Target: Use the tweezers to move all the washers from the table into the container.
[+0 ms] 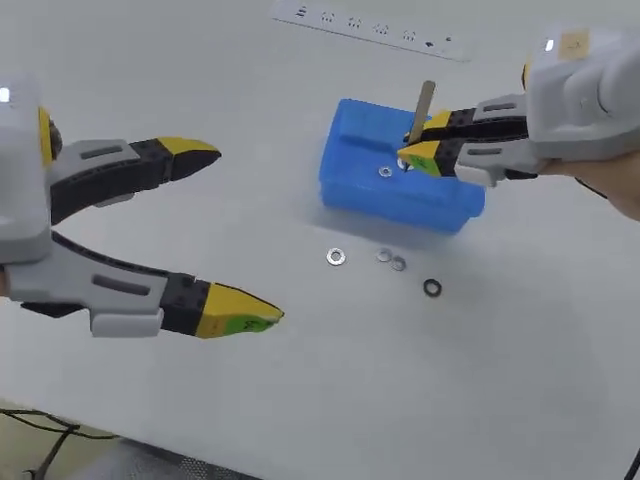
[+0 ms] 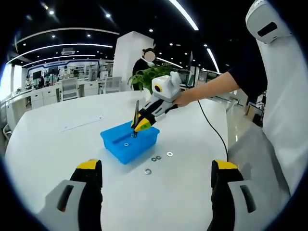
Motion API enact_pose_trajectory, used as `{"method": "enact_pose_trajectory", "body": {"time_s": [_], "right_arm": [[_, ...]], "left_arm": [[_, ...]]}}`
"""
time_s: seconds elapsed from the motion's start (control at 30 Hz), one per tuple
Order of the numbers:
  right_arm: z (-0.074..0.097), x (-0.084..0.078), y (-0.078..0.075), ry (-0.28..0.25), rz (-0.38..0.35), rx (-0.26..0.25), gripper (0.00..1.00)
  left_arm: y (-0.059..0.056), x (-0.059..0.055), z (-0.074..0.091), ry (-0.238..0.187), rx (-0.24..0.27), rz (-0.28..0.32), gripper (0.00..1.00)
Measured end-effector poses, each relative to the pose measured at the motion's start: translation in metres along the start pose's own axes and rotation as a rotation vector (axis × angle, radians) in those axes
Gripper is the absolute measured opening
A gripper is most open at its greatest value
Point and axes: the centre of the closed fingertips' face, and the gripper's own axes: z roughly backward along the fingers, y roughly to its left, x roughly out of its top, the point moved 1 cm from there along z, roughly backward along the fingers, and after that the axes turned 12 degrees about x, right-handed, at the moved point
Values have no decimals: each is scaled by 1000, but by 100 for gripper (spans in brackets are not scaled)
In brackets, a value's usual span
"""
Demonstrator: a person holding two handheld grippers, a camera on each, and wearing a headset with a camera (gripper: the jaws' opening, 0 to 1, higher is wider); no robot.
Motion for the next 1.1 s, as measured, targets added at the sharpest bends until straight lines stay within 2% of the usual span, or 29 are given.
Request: {"method": "enact_pose_trajectory", "body": {"time_s": [0.2, 0.33, 0.5, 0.7, 0.87, 1.1], "right_arm": [[-11, -15, 3, -6, -27, 23, 10], [-15, -17, 7, -21, -29, 29, 10], [-16, -15, 10, -33, -34, 38, 10], [-16, -13, 12, -41, -32, 41, 10], [-17, -11, 14, -46, -36, 46, 10], [-14, -7, 13, -63, -48, 33, 11]], "left_arm": [[0, -6, 2, 20, 16, 19, 99], [4, -15, 6, 42, 21, 34, 99], [0, -20, 6, 60, 15, 36, 99], [-3, -16, 6, 46, 25, 42, 99], [-6, -17, 7, 59, 25, 31, 99], [-6, -14, 9, 55, 33, 35, 99]]}}
